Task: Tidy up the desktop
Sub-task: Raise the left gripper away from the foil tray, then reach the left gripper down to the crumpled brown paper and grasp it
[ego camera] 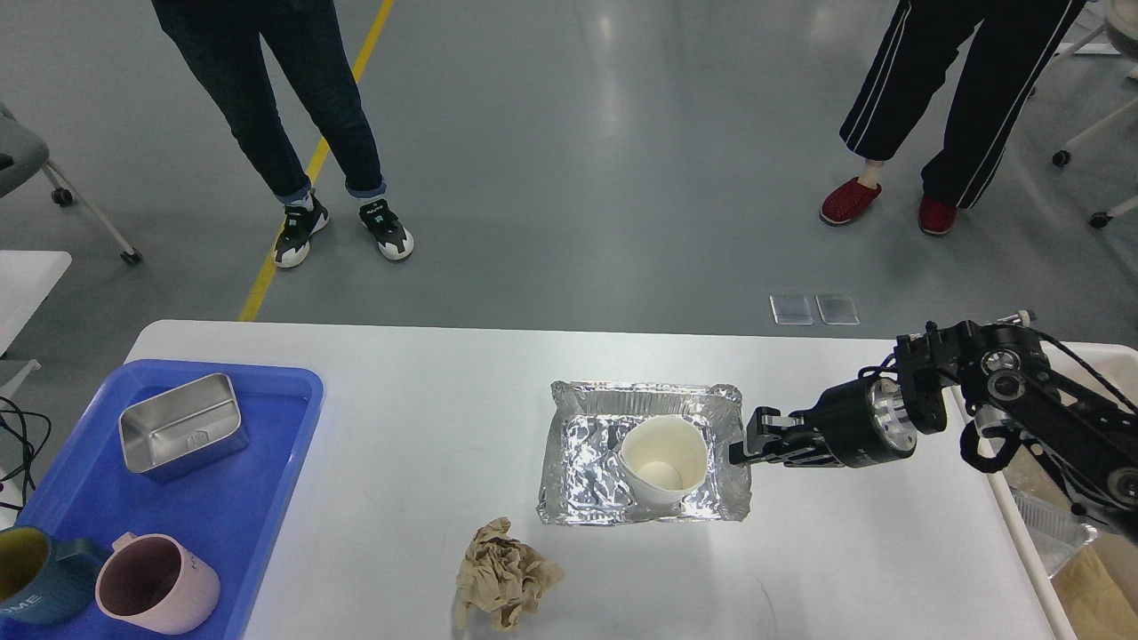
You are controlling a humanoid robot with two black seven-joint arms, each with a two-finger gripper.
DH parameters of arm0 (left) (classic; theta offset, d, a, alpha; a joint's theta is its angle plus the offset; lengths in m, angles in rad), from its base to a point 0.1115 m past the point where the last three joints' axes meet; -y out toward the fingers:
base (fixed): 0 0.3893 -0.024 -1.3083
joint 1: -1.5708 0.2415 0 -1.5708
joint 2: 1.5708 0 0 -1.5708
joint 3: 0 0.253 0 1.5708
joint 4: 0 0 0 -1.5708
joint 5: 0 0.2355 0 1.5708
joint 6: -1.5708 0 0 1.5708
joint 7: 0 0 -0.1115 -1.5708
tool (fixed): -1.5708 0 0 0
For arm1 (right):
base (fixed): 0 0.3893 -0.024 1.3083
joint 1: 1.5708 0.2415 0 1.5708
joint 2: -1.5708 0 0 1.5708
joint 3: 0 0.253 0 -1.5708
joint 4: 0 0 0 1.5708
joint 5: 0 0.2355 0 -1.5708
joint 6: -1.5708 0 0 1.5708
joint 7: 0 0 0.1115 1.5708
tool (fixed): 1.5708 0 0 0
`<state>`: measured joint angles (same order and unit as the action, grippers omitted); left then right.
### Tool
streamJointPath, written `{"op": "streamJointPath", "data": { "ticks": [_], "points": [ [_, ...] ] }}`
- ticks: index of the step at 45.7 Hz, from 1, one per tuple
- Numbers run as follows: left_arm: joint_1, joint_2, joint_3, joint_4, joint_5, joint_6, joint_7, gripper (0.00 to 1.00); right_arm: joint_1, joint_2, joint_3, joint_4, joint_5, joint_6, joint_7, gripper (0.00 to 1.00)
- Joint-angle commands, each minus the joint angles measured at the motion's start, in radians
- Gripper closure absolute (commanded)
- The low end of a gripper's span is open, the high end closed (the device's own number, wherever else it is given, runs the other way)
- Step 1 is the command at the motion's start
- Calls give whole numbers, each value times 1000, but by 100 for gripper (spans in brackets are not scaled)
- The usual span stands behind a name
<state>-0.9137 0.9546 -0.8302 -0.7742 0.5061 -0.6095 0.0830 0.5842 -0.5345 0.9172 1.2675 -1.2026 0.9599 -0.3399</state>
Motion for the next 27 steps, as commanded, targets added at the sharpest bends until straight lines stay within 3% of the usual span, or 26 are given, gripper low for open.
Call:
{"op": "streamJointPath", "data": {
  "ticks": [1,9,15,20,27],
  "points": [
    [-73,-83,49,1,115,-18,3,2,0,-4,2,4,0,0,1,100],
    [-132,-207,86,-2,236,-26,4,2,0,-5,6,6,3,0,1,100],
    [-198,-263,190,-4,328,-58,3,2,-1,-5,15,6,3,0,1,100],
    [-283,-307,310,-4,385,-134,-2,2,-3,-5,17,4,5,0,1,100],
    [-341,-339,428,-10,391,-311,6,2,2,2,19,1,1,0,1,100]
  ]
}}
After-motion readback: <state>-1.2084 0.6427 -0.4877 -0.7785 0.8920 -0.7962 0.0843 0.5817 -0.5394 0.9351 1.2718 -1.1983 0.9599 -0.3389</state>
